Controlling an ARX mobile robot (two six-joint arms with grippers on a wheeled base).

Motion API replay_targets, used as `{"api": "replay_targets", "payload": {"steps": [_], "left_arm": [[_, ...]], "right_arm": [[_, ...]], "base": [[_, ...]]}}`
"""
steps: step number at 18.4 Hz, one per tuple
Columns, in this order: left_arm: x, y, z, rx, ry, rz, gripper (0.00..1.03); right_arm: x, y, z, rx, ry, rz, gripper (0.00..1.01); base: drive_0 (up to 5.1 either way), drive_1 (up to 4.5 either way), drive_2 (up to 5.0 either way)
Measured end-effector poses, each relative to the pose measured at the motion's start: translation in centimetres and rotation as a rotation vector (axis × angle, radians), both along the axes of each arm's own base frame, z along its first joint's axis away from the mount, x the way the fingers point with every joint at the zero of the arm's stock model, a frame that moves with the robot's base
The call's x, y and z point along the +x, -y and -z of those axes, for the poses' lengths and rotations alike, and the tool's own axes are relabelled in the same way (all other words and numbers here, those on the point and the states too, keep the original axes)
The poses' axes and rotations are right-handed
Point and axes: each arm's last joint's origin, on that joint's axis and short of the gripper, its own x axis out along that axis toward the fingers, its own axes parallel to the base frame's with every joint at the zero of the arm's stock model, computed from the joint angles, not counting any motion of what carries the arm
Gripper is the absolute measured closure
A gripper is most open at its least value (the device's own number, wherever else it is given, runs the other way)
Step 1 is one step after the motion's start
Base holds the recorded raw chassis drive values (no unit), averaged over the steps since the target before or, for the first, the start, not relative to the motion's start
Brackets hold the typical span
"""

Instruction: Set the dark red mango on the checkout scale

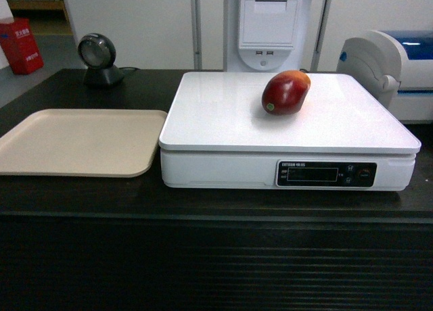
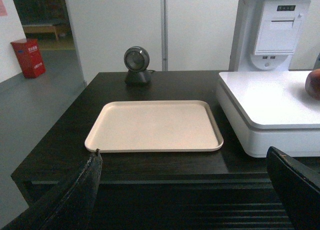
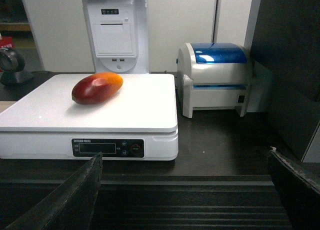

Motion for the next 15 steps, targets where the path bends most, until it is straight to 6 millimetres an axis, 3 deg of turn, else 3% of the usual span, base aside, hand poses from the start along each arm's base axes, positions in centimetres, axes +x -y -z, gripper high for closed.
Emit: {"api": "replay_targets", "payload": {"steps": [15], "left_arm": [[0.00, 0.00, 0.00, 0.000, 0.000, 0.000, 0.05]], "right_arm": [[0.00, 0.00, 0.00, 0.000, 0.000, 0.000, 0.03]], "base": [[0.0, 0.00, 0.0]]}}
